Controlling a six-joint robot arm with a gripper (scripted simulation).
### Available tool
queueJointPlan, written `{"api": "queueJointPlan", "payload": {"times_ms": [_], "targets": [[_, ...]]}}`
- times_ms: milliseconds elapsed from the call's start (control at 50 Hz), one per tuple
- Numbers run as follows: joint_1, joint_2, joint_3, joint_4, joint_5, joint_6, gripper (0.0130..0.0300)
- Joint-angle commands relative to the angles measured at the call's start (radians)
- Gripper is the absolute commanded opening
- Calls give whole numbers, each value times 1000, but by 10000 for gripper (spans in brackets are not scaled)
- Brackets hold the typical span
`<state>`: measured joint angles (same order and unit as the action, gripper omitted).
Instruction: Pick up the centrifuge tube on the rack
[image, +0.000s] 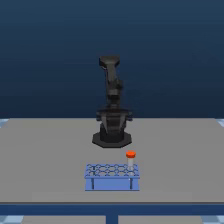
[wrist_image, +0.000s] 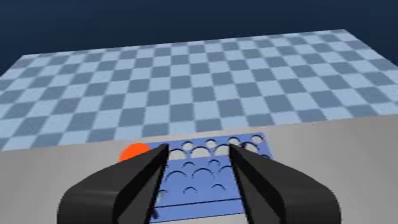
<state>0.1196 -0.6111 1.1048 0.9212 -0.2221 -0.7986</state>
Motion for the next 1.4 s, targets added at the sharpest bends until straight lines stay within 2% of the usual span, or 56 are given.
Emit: {"api": "queueJointPlan", "payload": {"times_ms": [20,40,60,100,160,200,260,300,360,400,460,760,1060,1400], "targets": [[54,44,-25,82,-31,-89,300],[54,44,-25,82,-31,-89,300],[71,68,-39,117,-39,-118,300],[71,68,-39,117,-39,-118,300],[103,115,-67,182,-51,-171,300],[103,115,-67,182,-51,-171,300],[130,161,-96,239,-59,-217,300],[130,161,-96,239,-59,-217,300],[153,202,-125,292,-64,-260,300],[153,202,-125,292,-64,-260,300],[170,237,-151,339,-66,-302,300],[200,306,-207,445,-67,-395,300],[212,338,-231,482,-67,-427,300],[212,343,-226,447,-69,-391,300]]}}
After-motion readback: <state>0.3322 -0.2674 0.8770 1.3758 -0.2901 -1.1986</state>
